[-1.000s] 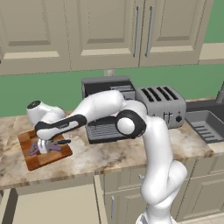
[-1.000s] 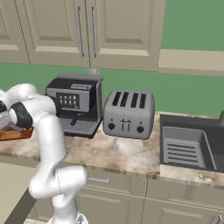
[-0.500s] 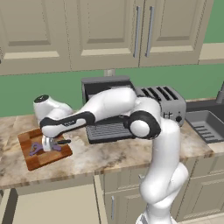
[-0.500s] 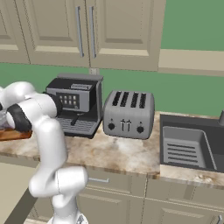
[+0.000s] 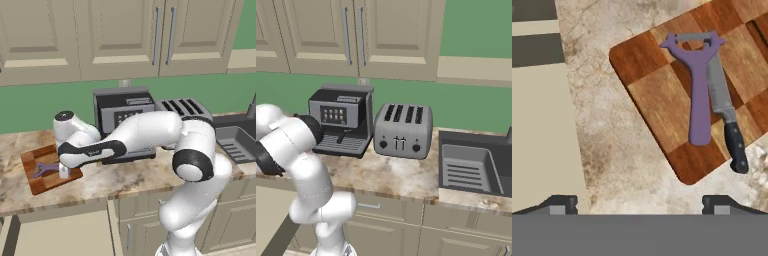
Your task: Open the drawer on the left and place the cutting tools on the cutting board.
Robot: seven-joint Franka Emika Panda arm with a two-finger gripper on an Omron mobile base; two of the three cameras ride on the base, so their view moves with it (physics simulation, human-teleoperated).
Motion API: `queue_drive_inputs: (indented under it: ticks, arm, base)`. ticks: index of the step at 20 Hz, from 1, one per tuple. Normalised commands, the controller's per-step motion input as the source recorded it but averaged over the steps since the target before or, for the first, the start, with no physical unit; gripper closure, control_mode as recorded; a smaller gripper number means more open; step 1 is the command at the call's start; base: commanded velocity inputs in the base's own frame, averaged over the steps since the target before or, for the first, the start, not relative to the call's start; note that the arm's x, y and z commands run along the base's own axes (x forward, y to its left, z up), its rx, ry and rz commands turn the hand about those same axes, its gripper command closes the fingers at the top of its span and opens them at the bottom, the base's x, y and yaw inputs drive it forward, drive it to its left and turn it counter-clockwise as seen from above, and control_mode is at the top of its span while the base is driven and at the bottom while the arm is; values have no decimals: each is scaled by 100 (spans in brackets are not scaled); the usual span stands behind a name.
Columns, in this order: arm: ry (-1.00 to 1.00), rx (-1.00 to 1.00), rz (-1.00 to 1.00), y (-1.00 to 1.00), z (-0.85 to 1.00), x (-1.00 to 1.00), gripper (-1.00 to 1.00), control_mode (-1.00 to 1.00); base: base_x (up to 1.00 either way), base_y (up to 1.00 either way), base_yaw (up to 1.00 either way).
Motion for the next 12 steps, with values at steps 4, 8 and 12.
queue_drive_inputs:
  ticks: [4,8,12]
  arm:
    - [0,14,0,-53,57,-35,-100,-100]
    - [0,16,0,-59,58,-29,-100,-100]
    - [-1,14,0,-52,45,-36,-100,-100]
  base:
    - [0,0,0]
    - [0,0,0]
    - [0,0,0]
